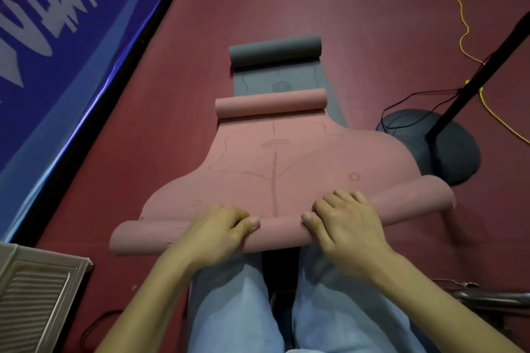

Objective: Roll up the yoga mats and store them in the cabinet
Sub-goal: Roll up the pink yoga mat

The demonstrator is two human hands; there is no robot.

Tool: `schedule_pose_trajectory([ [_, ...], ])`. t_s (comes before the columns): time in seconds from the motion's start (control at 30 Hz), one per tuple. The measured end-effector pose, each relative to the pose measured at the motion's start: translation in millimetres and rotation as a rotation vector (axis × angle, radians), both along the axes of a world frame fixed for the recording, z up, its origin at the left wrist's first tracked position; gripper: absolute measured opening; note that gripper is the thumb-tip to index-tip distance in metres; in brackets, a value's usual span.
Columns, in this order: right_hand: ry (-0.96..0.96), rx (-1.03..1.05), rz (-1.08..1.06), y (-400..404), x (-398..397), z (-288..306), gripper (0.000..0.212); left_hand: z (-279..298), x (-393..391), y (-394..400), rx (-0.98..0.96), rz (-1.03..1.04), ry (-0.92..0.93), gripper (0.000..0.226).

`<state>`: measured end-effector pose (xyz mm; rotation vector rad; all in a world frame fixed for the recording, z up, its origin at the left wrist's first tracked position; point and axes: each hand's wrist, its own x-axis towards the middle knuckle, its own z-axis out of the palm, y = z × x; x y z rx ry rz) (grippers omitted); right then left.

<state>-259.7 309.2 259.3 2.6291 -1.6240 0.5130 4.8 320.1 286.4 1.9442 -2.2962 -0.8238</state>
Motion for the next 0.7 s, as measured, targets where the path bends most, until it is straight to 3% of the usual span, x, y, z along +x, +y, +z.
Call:
schedule_pose_trajectory([
  [0.27, -0.085, 0.053, -0.021, 2.5, 2.5, -8.2, 0.03, -4.1, -10.8, 0.3, 0.048, 0.073, -0.011, 0.02],
  [0.47, -0.034, -0.011, 0.011, 5.0, 12.7, -4.9, 0.027, -2.4, -16.5, -6.7, 0.073, 0.169, -0.109, 0.029],
  [0.63, -0.047, -0.039, 0.093, 27.1, 2.4, -15.1, 0.04, -5.5, -25.0, 3.1, -0.049, 0.256, -0.119, 0.03],
  [0.7, -0.055, -0.063, 0.109, 24.3, 3.4, -20.7, 0.039, -8.5, -26.1, 9.6, -0.22, 0.233, -0.154, 0.027],
])
